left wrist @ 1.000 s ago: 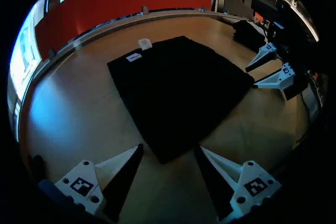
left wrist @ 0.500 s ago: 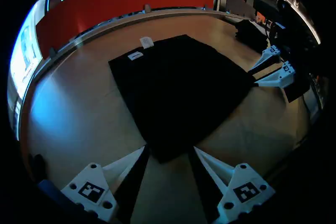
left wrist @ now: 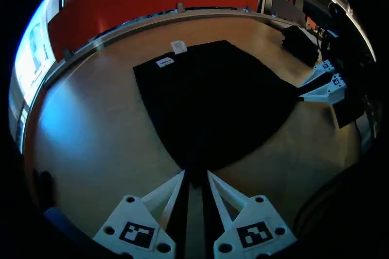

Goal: Fold towel

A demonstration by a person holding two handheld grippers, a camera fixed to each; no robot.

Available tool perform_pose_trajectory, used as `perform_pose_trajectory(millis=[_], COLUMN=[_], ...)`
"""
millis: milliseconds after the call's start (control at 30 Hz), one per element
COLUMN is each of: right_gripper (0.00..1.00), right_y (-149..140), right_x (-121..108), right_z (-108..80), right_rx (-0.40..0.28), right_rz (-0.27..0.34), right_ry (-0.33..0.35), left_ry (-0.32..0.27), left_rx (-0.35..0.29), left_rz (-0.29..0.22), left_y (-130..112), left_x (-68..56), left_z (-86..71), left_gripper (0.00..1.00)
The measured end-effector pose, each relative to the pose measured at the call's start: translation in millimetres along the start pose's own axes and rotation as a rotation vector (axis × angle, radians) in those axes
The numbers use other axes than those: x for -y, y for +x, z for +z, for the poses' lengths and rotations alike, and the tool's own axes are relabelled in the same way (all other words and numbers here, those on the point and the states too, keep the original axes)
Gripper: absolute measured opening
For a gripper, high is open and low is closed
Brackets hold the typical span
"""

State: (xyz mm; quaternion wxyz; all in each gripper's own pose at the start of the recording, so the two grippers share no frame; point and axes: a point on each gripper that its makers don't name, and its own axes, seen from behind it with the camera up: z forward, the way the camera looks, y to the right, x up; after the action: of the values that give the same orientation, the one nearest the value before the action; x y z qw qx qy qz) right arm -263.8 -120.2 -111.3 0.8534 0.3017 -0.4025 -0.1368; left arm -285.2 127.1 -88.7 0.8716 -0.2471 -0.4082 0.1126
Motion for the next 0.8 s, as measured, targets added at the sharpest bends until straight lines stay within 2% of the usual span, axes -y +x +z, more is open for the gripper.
perform_pose_trajectory(millis=[200,367,800], right_gripper=[0.17,0.17,0.17], right_y=[9,23,67], right_x=[-2,-5,-8], right_z=[-5.8,-18.3,-64.2], right_rx=[-0.021,-0.048,-0.110], right_rz=[0.005,0.007,-0.017], right_ry=[-0.013,-0.024,-0.041], left_ry=[-0.013,-0.019,-0.009], left_rx=[0.010,-0.007,-0.089], left_rz=[-0.016,-0.037,-0.064], left_y=[2,15,65], left_x=[-5.2,-8.0,-5.5], left_z=[-3.7,-13.4,-58.6], left_gripper=[0.15,0.15,0.15])
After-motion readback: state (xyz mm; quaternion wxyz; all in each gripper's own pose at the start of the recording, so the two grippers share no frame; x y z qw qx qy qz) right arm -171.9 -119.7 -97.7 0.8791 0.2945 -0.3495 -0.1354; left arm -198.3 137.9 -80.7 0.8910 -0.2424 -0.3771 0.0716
